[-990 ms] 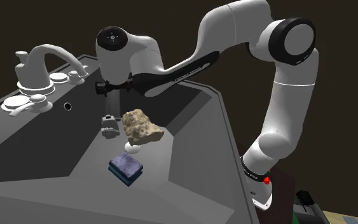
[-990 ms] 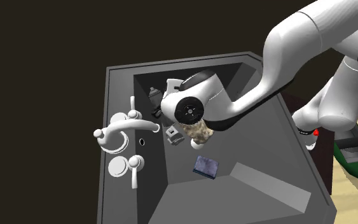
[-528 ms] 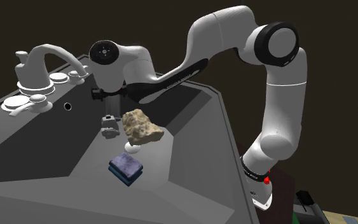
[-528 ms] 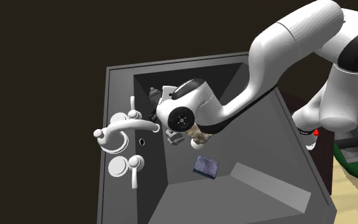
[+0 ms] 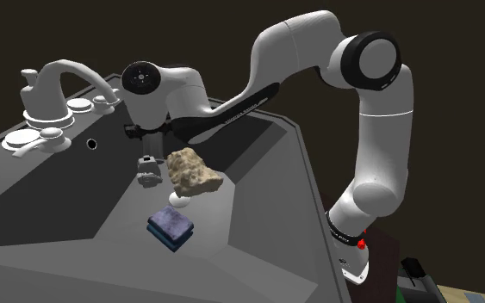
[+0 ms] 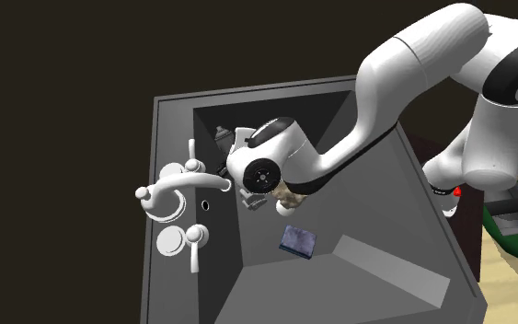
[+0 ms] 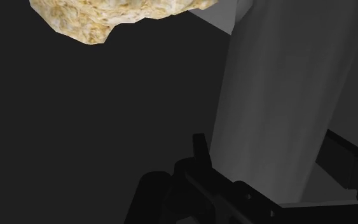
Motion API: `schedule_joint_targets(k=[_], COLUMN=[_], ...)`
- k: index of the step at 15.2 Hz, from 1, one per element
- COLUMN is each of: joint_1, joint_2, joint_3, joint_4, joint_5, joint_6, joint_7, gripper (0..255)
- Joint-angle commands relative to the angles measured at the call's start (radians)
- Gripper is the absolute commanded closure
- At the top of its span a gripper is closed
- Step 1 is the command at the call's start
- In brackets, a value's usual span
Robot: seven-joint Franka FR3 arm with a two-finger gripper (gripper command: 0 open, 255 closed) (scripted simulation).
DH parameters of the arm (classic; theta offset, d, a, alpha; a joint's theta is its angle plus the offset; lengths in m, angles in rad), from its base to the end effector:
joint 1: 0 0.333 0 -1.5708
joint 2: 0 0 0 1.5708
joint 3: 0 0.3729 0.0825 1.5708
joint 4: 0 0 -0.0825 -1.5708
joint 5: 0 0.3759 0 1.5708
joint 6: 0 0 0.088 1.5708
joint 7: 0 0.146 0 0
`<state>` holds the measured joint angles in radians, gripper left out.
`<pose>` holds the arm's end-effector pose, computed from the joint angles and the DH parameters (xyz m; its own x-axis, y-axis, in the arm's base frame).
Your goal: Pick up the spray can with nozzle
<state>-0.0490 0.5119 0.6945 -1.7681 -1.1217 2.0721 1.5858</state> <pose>0.6175 0.2976 0.3557 0.7751 -0.2725 0.5701 -0.4337 -0.8856 0.1663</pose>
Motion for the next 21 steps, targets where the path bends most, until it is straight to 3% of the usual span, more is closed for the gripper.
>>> schedule_joint_targets(k=[1, 5, 21], joint_1=[0.0, -0.001, -0.034], joint_2=[0.0, -0.002, -0.1], joint_3=[0.0, 0.0, 0.053], joint_4=[0.0, -0.003, 0.054], joint_5=[0.0, 0.001, 0.115], joint_6=[0.0, 0.001, -0.079], joint_7=[0.0, 0.0, -0.129], gripper=[255, 255, 255])
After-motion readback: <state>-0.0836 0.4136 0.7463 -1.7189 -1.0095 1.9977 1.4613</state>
